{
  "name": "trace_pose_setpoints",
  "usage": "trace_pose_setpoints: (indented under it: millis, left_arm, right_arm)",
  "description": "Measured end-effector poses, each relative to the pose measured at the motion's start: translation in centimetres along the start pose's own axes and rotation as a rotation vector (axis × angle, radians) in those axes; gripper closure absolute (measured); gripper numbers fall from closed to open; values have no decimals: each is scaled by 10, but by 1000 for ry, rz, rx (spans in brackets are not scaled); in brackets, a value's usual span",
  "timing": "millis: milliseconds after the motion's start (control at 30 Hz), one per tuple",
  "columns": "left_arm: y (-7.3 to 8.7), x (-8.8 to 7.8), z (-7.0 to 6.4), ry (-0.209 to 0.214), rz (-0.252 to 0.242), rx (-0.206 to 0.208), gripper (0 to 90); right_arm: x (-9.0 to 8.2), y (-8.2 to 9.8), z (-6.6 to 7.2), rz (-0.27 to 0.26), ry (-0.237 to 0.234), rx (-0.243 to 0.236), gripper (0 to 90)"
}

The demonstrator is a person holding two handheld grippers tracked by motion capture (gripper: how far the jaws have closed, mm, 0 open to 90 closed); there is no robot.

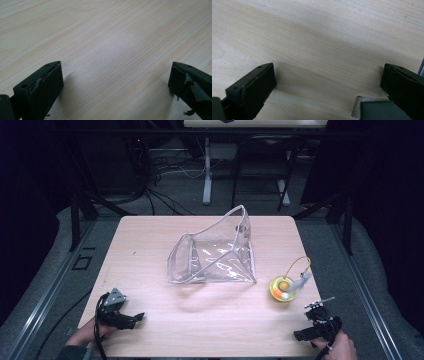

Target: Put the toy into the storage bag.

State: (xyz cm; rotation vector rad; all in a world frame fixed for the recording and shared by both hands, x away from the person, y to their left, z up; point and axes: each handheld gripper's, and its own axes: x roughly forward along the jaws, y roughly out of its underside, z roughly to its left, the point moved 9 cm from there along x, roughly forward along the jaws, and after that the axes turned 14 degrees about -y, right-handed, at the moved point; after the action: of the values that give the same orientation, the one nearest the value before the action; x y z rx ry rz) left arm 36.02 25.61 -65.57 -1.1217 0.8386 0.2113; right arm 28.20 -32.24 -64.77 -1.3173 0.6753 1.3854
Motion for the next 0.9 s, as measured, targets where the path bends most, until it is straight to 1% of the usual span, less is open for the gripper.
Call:
trace_pose_setpoints:
  millis: [633, 900]
  left_arm:
    - [0, 0, 0, 0, -1, 1, 1]
    - [0, 0, 0, 0, 0, 1, 1]
  right_arm:
    - [0, 0, 0, 5, 1, 4, 0]
    - [0, 0, 0, 7, 2, -2, 0]
